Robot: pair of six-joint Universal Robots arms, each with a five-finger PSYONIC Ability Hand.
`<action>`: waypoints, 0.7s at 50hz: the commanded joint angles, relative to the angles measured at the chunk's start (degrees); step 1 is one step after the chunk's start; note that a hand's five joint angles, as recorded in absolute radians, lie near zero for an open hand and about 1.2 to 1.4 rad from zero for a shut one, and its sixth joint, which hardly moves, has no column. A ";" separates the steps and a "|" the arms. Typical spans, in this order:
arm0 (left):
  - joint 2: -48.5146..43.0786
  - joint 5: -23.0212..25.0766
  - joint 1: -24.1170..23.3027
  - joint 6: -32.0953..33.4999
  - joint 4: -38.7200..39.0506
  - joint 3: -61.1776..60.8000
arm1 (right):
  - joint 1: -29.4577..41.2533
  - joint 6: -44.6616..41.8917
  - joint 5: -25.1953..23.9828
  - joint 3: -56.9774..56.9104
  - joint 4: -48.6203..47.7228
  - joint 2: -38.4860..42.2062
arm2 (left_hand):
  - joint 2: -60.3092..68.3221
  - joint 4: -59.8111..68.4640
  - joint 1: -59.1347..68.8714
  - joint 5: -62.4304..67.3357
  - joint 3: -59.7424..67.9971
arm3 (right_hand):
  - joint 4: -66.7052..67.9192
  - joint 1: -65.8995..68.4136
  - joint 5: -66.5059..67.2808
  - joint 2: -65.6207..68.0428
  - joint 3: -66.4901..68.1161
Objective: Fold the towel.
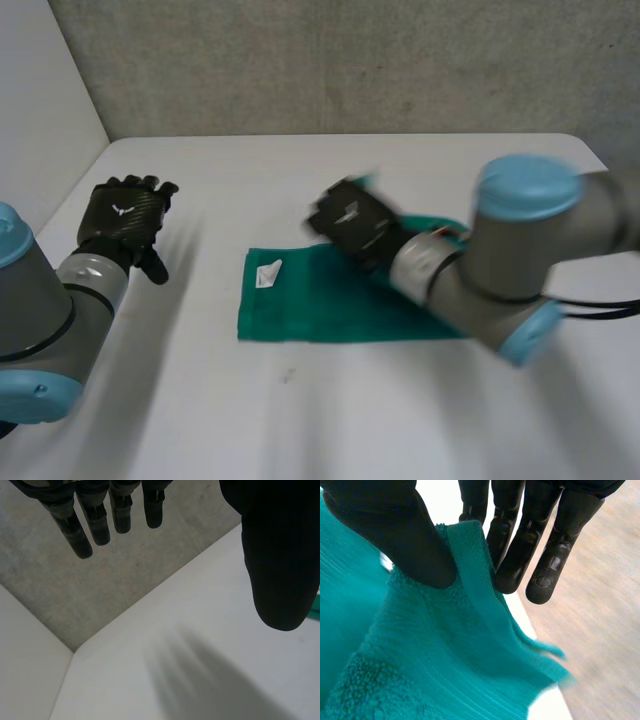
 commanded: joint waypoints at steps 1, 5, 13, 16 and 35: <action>-0.48 0.08 -2.80 -0.11 0.14 0.53 | 8.56 -0.79 -2.77 -4.47 0.29 10.93 | -1.60 -1.65 -0.96 -2.72 -2.22 | 11.74 24.45 13.44 12.70 12.24; -1.35 0.00 -4.03 -0.11 0.40 1.31 | 8.92 -0.53 -1.27 -5.43 -0.33 11.99 | -1.60 -1.65 -0.96 -2.72 -2.22 | 4.31 17.02 6.00 5.26 4.80; -4.17 -0.09 -9.56 -0.37 0.58 6.31 | 7.25 7.46 8.91 -3.95 0.20 5.24 | -1.60 -1.65 -0.96 -2.72 -2.22 | -58.26 -45.55 -56.56 -57.30 -57.76; -5.13 -0.18 -11.50 -0.63 0.66 8.08 | 5.24 12.73 10.68 -0.62 0.38 1.37 | -1.60 -1.65 -0.96 -2.72 -2.22 | -58.26 -45.55 -56.56 -57.30 -57.76; -23.41 -0.88 -23.81 -7.40 -4.16 23.90 | -13.58 17.93 12.35 25.67 -1.64 -8.92 | -0.38 -0.42 0.26 -1.50 -0.99 | -51.64 -38.92 -49.94 -50.68 -51.14</action>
